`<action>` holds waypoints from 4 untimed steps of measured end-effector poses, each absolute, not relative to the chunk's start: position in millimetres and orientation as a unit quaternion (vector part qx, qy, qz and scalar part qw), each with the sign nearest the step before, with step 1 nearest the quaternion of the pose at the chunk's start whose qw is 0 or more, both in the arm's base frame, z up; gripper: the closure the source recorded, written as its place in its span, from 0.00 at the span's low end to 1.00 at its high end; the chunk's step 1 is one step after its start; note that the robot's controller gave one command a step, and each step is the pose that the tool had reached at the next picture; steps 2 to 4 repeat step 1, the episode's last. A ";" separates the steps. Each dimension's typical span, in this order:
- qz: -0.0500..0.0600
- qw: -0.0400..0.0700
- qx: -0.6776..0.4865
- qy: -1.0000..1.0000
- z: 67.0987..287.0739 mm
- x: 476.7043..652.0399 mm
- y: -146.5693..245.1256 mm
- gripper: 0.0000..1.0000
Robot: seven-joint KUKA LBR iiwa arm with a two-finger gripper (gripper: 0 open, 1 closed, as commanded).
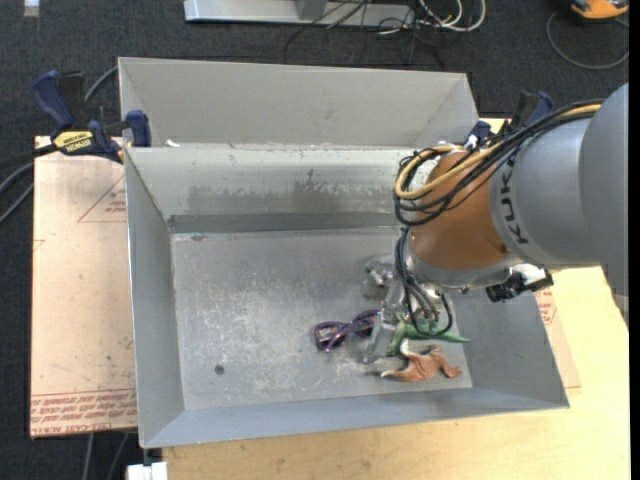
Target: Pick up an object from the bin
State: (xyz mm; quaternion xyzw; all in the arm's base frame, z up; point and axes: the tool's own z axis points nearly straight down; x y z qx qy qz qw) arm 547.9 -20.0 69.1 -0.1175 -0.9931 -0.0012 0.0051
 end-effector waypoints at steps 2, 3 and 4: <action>-0.002 0.004 -0.169 -0.986 82.7 576.5 -17.3 1.00; -0.002 0.004 -0.169 -0.986 82.7 576.5 -17.3 1.00; -0.002 0.004 -0.169 -0.986 82.7 576.5 -17.3 1.00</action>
Offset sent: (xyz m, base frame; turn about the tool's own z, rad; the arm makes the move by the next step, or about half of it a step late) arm 0.0000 0.0000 0.0000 0.0000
